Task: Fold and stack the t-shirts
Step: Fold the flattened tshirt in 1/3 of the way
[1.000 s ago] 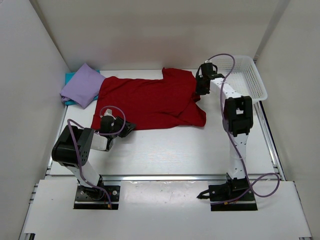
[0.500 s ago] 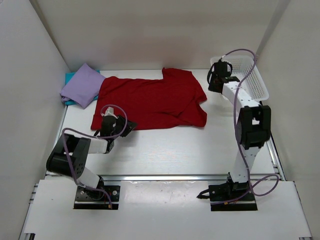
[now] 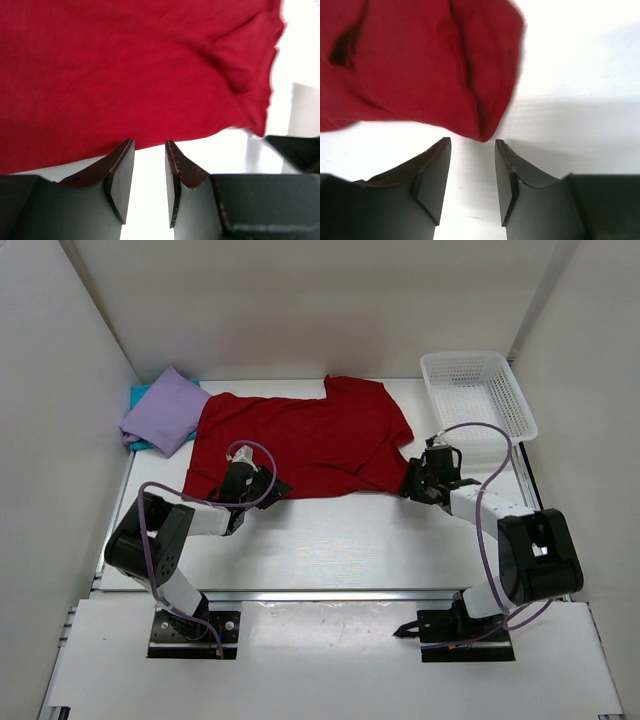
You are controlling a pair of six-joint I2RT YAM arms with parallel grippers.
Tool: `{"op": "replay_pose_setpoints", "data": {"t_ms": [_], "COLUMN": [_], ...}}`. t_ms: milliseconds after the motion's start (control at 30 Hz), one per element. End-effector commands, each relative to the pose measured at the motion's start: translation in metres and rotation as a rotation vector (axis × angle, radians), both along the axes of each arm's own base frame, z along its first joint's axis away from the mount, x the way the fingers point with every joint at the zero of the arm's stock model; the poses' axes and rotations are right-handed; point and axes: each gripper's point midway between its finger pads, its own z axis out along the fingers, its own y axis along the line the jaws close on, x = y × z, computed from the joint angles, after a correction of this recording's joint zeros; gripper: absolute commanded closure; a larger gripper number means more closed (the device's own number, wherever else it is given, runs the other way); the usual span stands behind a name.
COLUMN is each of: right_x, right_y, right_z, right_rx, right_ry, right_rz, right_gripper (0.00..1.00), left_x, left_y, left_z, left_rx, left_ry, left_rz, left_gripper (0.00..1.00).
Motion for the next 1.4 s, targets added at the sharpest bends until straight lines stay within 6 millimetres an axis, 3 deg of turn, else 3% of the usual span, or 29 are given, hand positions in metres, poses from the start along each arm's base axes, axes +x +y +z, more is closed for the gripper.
{"op": "replay_pose_setpoints", "data": {"t_ms": [0, 233, 300, 500, 533, 600, 667, 833, 1000, 1167, 1200, 1267, 1367], "right_x": [0.035, 0.046, 0.045, 0.047, 0.05, 0.054, 0.059, 0.085, 0.094, 0.097, 0.096, 0.096, 0.093], "right_y": [0.003, 0.01, 0.011, 0.015, 0.014, 0.014, 0.012, -0.008, -0.028, -0.035, -0.037, -0.038, -0.034], "right_z": [0.051, 0.05, 0.037, 0.026, 0.028, 0.031, 0.034, 0.05, 0.035, 0.018, 0.013, 0.02, 0.046], "right_rx": [0.085, 0.172, 0.206, 0.231, 0.24, 0.249, 0.239, 0.19, 0.173, 0.173, 0.167, 0.166, 0.13], "right_ry": [-0.221, -0.216, -0.168, -0.129, -0.14, -0.15, -0.162, -0.203, -0.154, -0.114, -0.103, -0.113, -0.164], "right_rz": [0.0, 0.061, 0.075, 0.082, 0.083, 0.078, 0.062, 0.01, -0.029, -0.044, -0.05, -0.055, -0.047], "right_gripper": [0.61, 0.61, 0.62, 0.62, 0.64, 0.93, 1.0, 1.0, 1.0, 0.96, 0.93, 0.72, 0.63], "left_x": [0.006, 0.006, 0.007, 0.009, 0.008, 0.009, 0.008, 0.004, 0.001, -0.003, -0.006, -0.004, -0.003], "left_y": [-0.01, -0.013, -0.012, -0.007, -0.004, -0.002, 0.005, 0.012, 0.026, 0.023, 0.022, 0.021, 0.018], "left_z": [0.005, -0.001, -0.004, -0.01, -0.013, -0.015, -0.023, -0.028, -0.03, -0.032, -0.032, -0.027, -0.014], "left_rx": [0.0, 0.018, 0.011, 0.018, 0.021, 0.024, 0.033, 0.015, 0.016, 0.0, 0.001, -0.005, -0.012], "left_ry": [-0.008, -0.002, 0.007, 0.018, 0.026, 0.028, 0.05, 0.074, 0.078, 0.093, 0.097, 0.081, 0.051], "left_rz": [-0.037, -0.043, -0.043, -0.029, -0.022, -0.017, -0.005, 0.015, 0.052, 0.047, 0.039, 0.038, 0.033], "left_gripper": [0.59, 0.59, 0.59, 0.59, 0.59, 0.59, 0.59, 0.6, 0.61, 0.61, 0.6, 0.61, 0.6]}}
